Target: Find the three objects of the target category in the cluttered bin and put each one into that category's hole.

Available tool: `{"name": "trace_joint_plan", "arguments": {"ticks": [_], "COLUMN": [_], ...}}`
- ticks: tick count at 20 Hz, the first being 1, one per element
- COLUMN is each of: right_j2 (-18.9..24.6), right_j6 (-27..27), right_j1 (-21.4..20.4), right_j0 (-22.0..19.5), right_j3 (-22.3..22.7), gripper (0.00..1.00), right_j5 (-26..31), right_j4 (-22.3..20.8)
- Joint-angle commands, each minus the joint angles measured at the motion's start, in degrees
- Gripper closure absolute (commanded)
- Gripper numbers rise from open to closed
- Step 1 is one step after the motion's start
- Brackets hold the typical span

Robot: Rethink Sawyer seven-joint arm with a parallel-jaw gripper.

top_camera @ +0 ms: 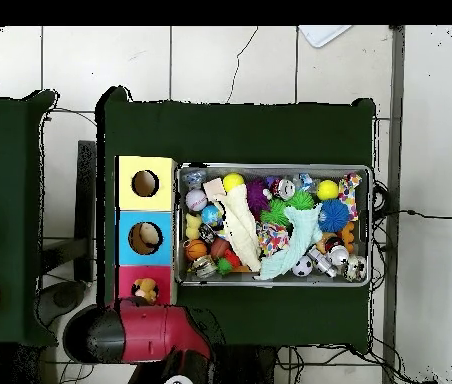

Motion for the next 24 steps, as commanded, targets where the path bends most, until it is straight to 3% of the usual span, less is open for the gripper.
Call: {"name": "trace_joint_plan", "arguments": {"ticks": [1, 8, 16, 24], "right_j2": [4.7, 5.0, 5.2, 4.9], "right_j6": [8.2, 8.5, 8.8, 7.9], "right_j1": [2.6, 4.9, 4.7, 4.7], "right_j0": [-1.2, -1.4, -1.4, -1.9], "right_j3": [0.1, -1.2, 1.2, 0.1], "gripper": [1.0, 1.0, 1.0, 1.0], "right_j5": [-1.7, -3.1, -6.2, -4.5], "right_j4": [1.0, 1.1, 0.6, 0.3]}}
